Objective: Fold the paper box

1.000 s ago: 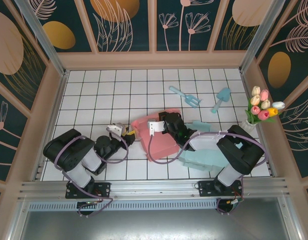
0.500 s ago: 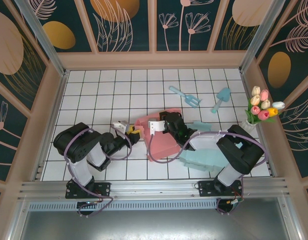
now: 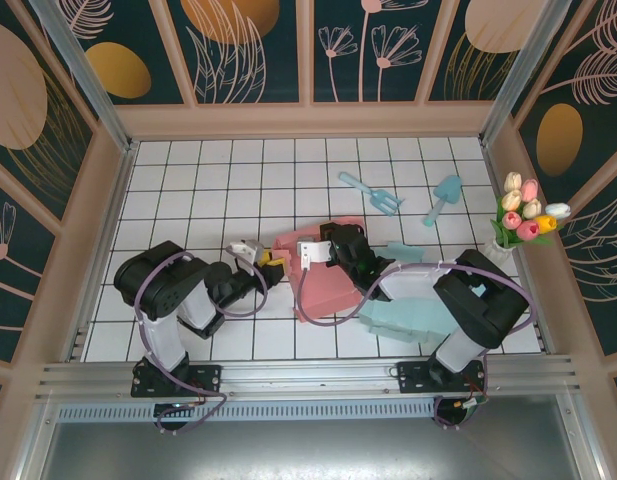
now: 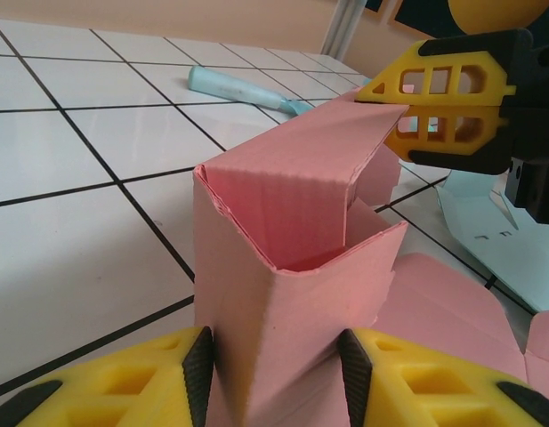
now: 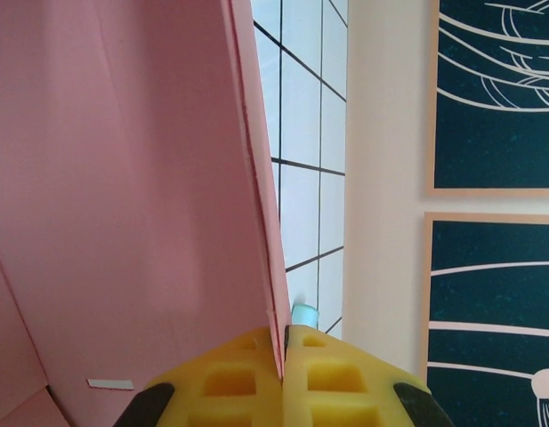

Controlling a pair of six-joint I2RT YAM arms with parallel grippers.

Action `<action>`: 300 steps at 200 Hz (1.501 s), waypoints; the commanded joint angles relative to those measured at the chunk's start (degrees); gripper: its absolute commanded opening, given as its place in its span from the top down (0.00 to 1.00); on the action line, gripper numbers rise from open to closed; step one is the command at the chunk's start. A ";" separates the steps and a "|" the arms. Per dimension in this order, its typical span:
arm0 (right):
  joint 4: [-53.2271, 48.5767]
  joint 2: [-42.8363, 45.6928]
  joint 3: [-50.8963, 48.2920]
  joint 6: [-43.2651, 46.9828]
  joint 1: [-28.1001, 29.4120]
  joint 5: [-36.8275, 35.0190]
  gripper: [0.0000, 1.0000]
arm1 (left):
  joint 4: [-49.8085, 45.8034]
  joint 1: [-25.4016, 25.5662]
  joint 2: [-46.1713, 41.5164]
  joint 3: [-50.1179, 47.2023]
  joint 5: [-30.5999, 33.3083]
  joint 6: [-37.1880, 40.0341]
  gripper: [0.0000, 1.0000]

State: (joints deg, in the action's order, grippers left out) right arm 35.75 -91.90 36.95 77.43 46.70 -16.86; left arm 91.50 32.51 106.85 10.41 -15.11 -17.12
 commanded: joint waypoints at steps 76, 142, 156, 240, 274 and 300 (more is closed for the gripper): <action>-3.56 -1.03 -0.47 -1.95 0.41 2.66 1.00 | 0.79 0.80 3.27 3.62 -0.77 0.23 0.50; -3.49 -1.04 -0.45 -1.93 0.46 2.46 1.00 | -3.53 2.18 2.37 3.92 -0.88 2.03 0.48; -3.44 -0.93 -0.56 -1.93 0.41 2.31 1.00 | -5.26 2.33 1.41 3.98 -0.76 2.29 0.47; -2.97 0.63 -1.19 -2.46 0.06 3.41 1.00 | -21.58 3.46 -2.03 9.38 2.60 4.57 0.46; -2.97 0.85 -1.27 -2.55 0.07 3.50 1.00 | -22.68 4.99 -1.23 10.77 4.64 4.38 0.45; -2.98 1.02 -1.27 -2.63 0.06 3.68 1.00 | -22.29 5.10 -1.17 10.77 5.69 4.38 0.46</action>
State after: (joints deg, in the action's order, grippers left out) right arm 35.51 -91.72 36.73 76.99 45.45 -19.05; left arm 73.30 36.47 104.47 19.94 -9.76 -13.69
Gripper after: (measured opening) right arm 0.048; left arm 0.549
